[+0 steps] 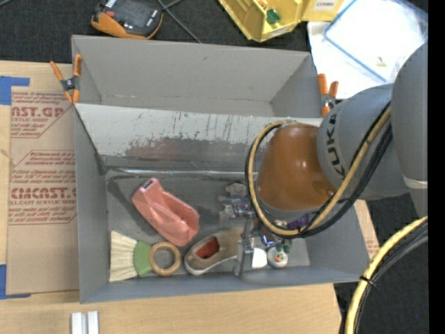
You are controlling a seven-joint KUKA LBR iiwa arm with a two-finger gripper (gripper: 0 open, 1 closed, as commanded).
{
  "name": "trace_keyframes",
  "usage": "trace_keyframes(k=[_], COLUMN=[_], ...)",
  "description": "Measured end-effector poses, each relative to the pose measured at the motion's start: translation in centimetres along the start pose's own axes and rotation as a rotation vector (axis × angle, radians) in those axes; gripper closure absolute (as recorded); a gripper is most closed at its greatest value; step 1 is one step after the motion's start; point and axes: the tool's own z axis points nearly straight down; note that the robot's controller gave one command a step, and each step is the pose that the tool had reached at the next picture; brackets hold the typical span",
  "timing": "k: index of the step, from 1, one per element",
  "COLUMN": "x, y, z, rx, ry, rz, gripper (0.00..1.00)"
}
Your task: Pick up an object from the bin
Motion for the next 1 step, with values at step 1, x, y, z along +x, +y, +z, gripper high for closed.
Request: trace_keyframes(k=[1], x=[-0.37], y=[-0.61], z=[1.07], rx=[-0.001], ry=[-0.001], rz=[0.047], gripper=[1.00])
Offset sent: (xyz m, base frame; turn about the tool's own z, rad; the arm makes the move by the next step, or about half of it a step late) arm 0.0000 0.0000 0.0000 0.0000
